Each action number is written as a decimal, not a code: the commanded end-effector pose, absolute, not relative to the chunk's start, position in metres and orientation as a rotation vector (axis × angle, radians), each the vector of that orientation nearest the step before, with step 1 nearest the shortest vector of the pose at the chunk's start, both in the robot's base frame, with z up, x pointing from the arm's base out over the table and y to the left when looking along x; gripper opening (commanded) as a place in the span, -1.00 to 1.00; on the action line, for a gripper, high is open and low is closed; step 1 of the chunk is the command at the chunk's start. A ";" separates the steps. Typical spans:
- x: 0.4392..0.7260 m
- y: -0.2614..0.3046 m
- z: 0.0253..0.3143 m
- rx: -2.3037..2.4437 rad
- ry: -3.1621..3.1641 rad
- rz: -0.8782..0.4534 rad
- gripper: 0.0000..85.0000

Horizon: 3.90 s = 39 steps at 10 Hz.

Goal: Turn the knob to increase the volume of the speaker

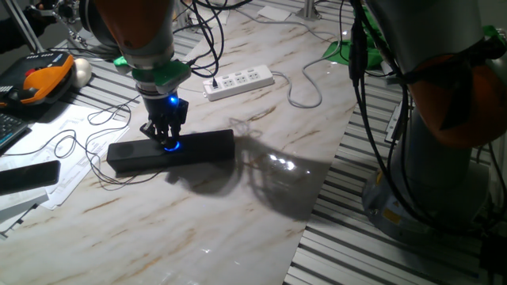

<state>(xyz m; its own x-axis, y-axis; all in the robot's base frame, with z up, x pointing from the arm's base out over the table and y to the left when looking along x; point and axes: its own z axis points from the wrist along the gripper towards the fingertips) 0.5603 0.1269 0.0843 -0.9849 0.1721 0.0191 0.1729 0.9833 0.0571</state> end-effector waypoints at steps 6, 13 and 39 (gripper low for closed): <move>0.557 0.141 0.079 -0.434 -3.129 -0.063 -0.60; 0.556 0.154 0.078 -0.685 -3.122 -0.085 -0.60; 0.555 0.164 0.080 -1.510 -2.910 -0.001 -0.60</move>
<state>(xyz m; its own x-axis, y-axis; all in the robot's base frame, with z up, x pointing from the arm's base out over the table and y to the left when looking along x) 0.5546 0.1640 0.0801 -0.5633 0.8175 -0.1201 0.8173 0.5726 0.0643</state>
